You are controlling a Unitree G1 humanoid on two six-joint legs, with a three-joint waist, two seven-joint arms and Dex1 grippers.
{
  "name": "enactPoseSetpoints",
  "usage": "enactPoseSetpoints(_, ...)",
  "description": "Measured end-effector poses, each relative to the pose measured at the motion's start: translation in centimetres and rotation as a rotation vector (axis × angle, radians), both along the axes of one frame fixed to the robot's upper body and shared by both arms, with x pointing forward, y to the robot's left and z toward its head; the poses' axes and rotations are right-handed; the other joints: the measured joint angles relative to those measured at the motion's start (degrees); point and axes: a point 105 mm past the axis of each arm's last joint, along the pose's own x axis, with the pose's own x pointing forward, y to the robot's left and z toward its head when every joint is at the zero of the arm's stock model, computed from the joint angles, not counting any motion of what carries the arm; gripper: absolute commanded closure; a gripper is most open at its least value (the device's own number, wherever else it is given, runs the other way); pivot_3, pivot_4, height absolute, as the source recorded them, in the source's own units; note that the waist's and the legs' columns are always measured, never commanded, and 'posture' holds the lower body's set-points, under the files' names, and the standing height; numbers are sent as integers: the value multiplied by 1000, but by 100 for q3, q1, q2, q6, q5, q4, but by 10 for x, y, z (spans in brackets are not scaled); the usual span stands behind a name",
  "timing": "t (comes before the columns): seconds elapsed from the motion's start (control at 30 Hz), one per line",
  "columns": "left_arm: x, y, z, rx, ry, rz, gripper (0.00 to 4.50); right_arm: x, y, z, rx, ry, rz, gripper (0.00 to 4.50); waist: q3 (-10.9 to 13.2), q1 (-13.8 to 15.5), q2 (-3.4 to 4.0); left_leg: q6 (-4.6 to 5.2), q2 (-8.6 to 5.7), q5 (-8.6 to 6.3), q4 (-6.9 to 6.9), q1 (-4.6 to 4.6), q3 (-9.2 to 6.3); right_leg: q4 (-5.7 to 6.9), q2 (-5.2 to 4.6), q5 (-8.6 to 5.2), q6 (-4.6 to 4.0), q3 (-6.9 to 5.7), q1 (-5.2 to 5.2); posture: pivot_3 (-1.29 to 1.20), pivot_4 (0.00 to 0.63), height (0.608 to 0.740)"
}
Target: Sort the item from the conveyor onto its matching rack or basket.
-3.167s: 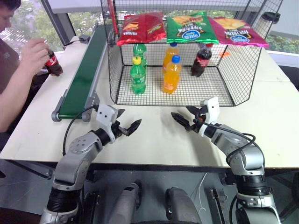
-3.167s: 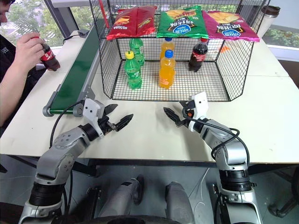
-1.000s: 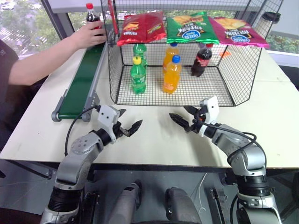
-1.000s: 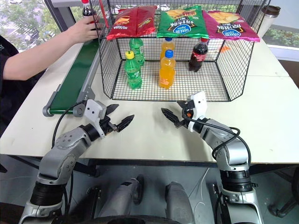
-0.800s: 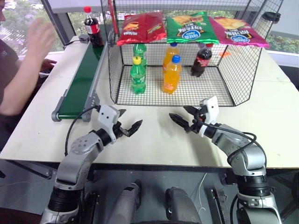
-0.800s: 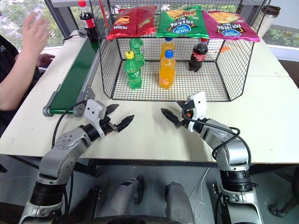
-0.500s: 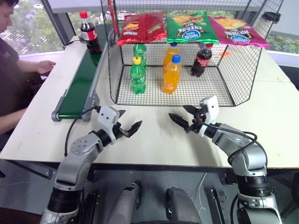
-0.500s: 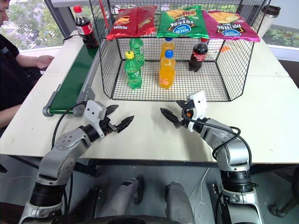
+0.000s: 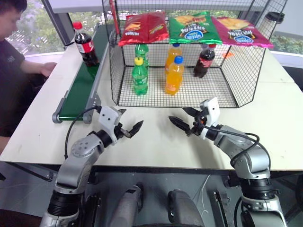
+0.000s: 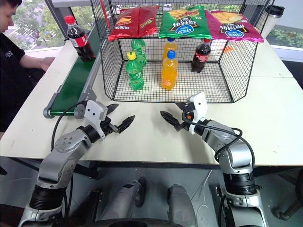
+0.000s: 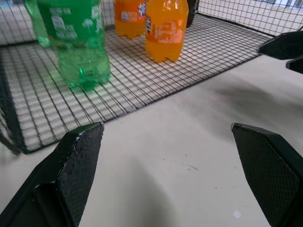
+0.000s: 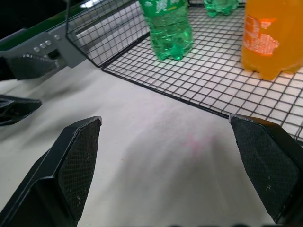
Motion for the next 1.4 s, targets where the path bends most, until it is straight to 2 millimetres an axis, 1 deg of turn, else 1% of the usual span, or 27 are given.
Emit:
enactPoseSetpoints(0.03, -1, 1, 3, 2, -11, 2, 0, -1, 1, 1, -3, 1, 10, 33, 0, 0, 0, 0, 0, 0, 0, 0, 0, 0, 0, 0, 0, 0, 0, 0, 150, 738)
enactPoseSetpoints(0.17, -5, 15, 17, -20, -47, 51, 0, -9, 9, 7, -28, -28, 82, 33, 0, -6, 0, 0, 1, 0, -1, -2, -2, -1, 0, 0, 0, -1, -2, 0, 150, 738)
enactPoseSetpoints(0.2, -6, 25, 22, -40, -50, 90, 0, -12, 12, 9, -46, -38, 113, 33, 0, -9, 0, 0, 1, 0, -1, -2, -2, -1, 0, 0, 0, -2, -2, 0, 150, 738)
enactPoseSetpoints(0.3, -7, 62, 42, -82, -78, 246, 0, -14, 20, 18, -48, -70, 169, 33, 1, -19, -1, 0, 4, 0, -1, -2, -3, 0, 3, -1, 0, -3, -3, 0, 150, 738)
enactPoseSetpoints(0.37, -8, 87, 49, -109, -93, 350, 0, -15, 25, 29, -38, -99, 203, 33, 1, -9, -2, 0, 4, 0, -1, -2, -3, -1, 3, -1, 0, -4, -3, 0, 150, 738)
enactPoseSetpoints(0.47, -7, 117, 49, -145, -83, 478, 0, -22, 35, 46, -27, -142, 281, 33, 1, 10, -2, 0, 3, 0, -1, -2, -4, -9, 1, 0, 0, -7, -3, 0, 150, 738)
enactPoseSetpoints(0.57, -6, 134, 43, -167, -58, 549, 0, -33, 42, 53, -43, -163, 363, 33, 0, 38, -5, 1, 1, -2, -1, -2, -8, -23, -1, 0, 0, -14, -9, 0, 150, 738)
enactPoseSetpoints(0.67, -3, 140, 39, -163, -40, 571, 0, -45, 50, 52, -83, -166, 449, 33, 0, 52, -5, 2, -1, -2, -1, -2, -7, -23, -4, 0, 0, -13, -10, 0, 150, 738)
enactPoseSetpoints(0.73, -1, 143, 40, -166, -43, 578, 0, -49, 53, 51, -91, -168, 472, 33, 0, 69, -5, 2, 0, -2, -1, -2, -7, -23, -3, 0, 0, -13, -9, 0, 150, 738)
enactPoseSetpoints(0.87, 4, 145, 42, -177, -58, 582, 0, -49, 52, 47, -93, -157, 467, 33, 0, 102, -5, 2, 0, -2, -1, -3, -7, -23, -4, 0, 0, -13, -10, 0, 150, 738)
enactPoseSetpoints(1.13, 7, 146, 37, -166, -62, 591, 0, -46, 51, 47, -99, -170, 441, 33, 0, 118, -5, 2, 1, -2, -1, -4, -6, -23, -3, 0, 0, -12, -10, 0, 150, 738)
enactPoseSetpoints(1.27, 10, 147, 32, -161, -46, 596, 0, -45, 49, 45, -99, -165, 430, 33, 0, 122, -5, 1, 0, -2, -1, -3, -6, -23, -3, 0, 0, -12, -10, 0, 150, 738)
enactPoseSetpoints(1.33, 12, 141, 30, -154, -42, 563, 515, -44, 48, 44, -101, -164, 418, 0, 0, 121, -5, 1, 0, -2, -1, -5, -6, -23, -4, 0, 0, -12, -10, 0, 150, 738)
enactPoseSetpoints(1.4, 10, 137, 29, -163, -41, 535, 1274, -43, 47, 44, -100, -166, 412, 0, 0, 121, -5, 2, 0, -2, -1, -5, -6, -24, -4, 0, 0, -12, -10, 0, 150, 738)
